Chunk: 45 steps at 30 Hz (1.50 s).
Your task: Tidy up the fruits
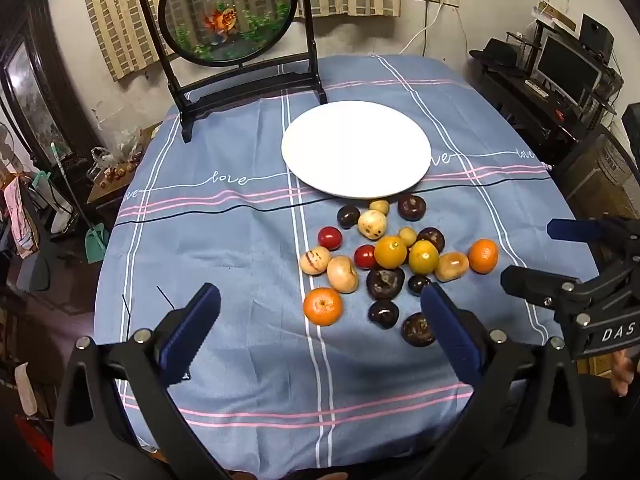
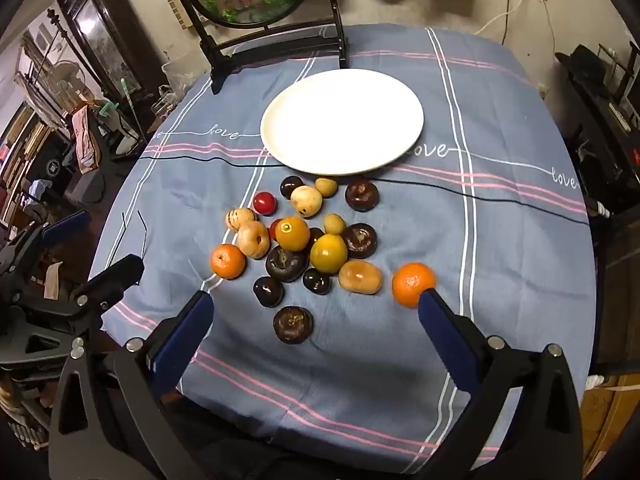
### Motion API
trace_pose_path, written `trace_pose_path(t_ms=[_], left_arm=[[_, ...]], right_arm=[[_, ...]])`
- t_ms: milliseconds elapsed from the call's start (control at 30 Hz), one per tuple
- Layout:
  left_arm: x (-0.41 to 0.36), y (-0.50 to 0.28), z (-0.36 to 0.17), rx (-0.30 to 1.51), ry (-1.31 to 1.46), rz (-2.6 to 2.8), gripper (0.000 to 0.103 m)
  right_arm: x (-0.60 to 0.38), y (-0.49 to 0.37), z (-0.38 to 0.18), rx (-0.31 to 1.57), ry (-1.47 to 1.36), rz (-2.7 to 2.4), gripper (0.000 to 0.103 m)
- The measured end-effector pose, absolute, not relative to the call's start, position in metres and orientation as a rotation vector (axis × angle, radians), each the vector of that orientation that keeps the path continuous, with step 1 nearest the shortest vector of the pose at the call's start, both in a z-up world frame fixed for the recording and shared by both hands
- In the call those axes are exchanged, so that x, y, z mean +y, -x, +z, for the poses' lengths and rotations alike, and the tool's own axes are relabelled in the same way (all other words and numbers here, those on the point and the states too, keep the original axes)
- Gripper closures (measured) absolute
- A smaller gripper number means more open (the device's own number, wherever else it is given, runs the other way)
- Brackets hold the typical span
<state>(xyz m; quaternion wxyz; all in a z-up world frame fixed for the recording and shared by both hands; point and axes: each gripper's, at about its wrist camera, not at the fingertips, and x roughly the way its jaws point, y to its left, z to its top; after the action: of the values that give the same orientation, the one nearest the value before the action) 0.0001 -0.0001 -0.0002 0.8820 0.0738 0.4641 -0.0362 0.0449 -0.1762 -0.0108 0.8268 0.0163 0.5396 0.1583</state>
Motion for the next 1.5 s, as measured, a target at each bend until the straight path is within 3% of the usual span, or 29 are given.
trace_pose_path(t_ms=[1500], left_arm=[[-0.003, -0.018, -0.003, 0.981, -0.125, -0.079, 0.002]], right_arm=[[-0.179, -0.050, -0.001, 1.089, 0.007, 0.331, 0.001]])
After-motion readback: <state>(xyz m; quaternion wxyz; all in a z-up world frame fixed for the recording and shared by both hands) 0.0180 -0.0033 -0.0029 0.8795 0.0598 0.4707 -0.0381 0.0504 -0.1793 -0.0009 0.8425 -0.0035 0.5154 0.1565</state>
